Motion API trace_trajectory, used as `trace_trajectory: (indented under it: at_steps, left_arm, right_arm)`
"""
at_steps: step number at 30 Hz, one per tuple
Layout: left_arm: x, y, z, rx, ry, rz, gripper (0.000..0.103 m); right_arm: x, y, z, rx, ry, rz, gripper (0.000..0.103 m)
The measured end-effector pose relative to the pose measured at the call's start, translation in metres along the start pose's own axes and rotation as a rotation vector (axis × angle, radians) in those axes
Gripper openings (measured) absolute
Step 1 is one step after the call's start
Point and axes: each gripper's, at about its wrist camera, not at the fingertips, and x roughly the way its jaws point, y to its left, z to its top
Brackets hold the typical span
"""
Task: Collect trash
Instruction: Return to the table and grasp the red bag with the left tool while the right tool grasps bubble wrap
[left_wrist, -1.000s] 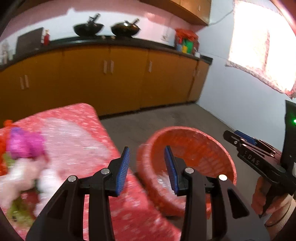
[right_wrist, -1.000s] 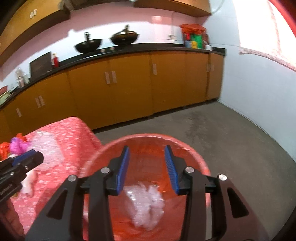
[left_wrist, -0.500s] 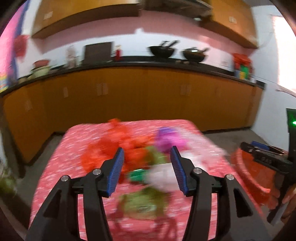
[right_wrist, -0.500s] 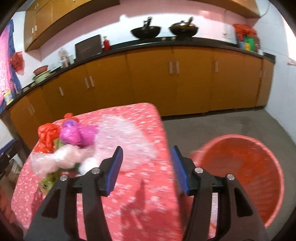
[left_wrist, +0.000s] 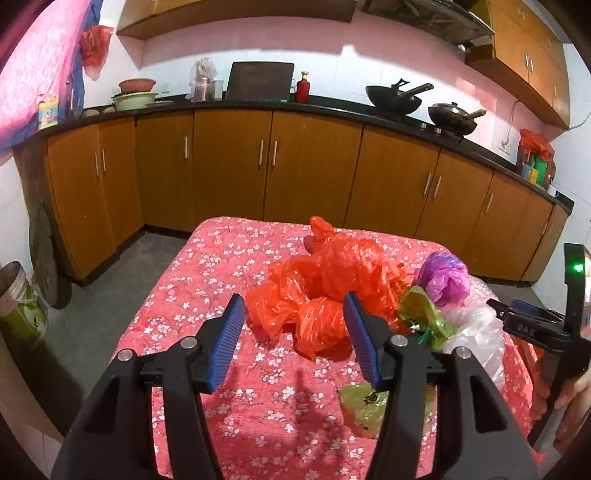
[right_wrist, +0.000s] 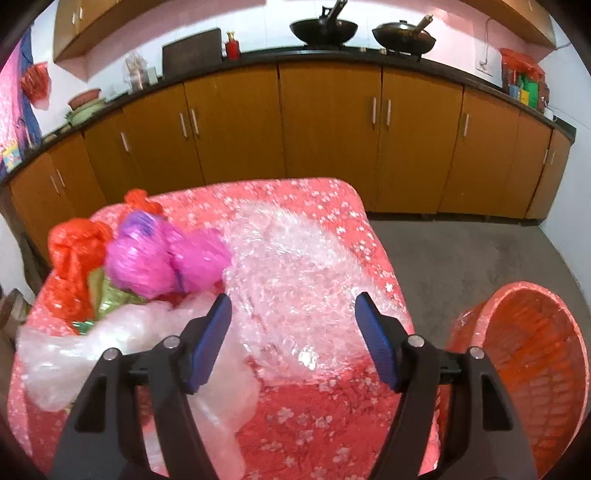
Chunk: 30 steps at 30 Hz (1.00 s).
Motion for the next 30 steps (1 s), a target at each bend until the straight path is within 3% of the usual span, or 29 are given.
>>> trace_trajectory:
  at_steps: [3, 5, 7, 18, 30]
  left_arm:
    - [0.006, 0.003, -0.002, -0.005, 0.015, -0.010, 0.056]
    - [0.009, 0.005, -0.003, -0.006, 0.022, -0.016, 0.056]
    - [0.011, 0.005, -0.004, -0.007, 0.028, -0.024, 0.056]
    - [0.025, -0.012, 0.007, 0.028, 0.028, -0.056, 0.063]
    - [0.061, -0.035, 0.029, 0.048, 0.073, -0.078, 0.068]
  right_arm:
    - [0.011, -0.004, -0.002, 0.017, 0.045, 0.005, 0.040]
    - [0.015, -0.005, -0.003, 0.021, 0.070, 0.011, 0.014]
    - [0.018, -0.006, -0.007, 0.019, 0.081, 0.019, 0.003]
    - [-0.014, -0.021, -0.010, 0.097, -0.020, 0.083, 0.002]
    - [-0.028, -0.019, -0.019, 0.113, -0.031, 0.129, 0.002]
